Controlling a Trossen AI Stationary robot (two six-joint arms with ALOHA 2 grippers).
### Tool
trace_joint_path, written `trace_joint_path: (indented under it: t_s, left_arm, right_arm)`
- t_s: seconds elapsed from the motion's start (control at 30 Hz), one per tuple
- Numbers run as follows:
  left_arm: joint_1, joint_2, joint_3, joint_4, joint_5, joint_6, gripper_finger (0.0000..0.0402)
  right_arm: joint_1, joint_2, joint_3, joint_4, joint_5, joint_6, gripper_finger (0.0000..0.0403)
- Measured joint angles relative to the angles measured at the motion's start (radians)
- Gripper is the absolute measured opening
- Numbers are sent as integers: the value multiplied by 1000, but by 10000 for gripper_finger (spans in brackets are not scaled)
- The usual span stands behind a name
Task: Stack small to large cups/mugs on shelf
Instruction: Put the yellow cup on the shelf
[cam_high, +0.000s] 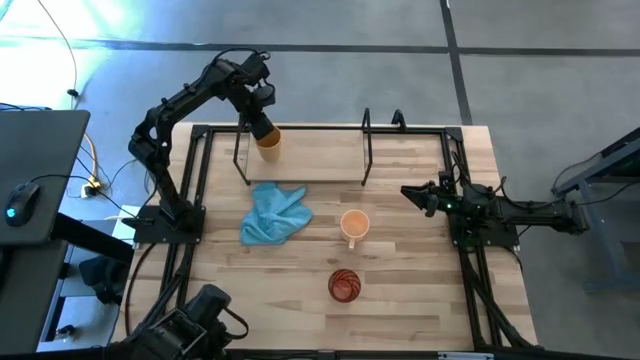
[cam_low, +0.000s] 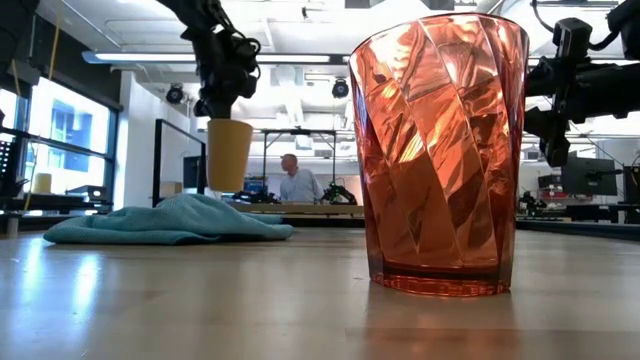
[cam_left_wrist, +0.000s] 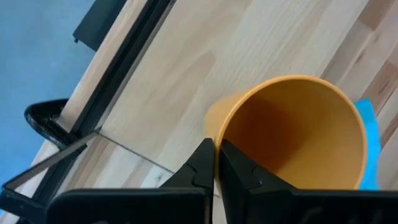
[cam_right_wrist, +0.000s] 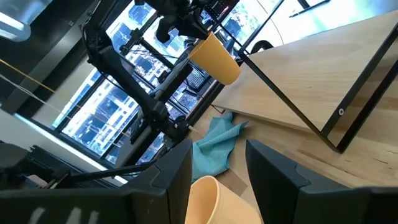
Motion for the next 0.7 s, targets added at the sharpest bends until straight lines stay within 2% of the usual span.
trace_joint_path:
  t_s: [0.43,0.7]
  left_arm:
    - [0,1,-1,37,-2,-26,0]
    - [-6,1,-90,64,1,-29,0]
  right_arm:
    - [0,0,0,0,0,4,140]
    - [0,0,0,0,0,4,140]
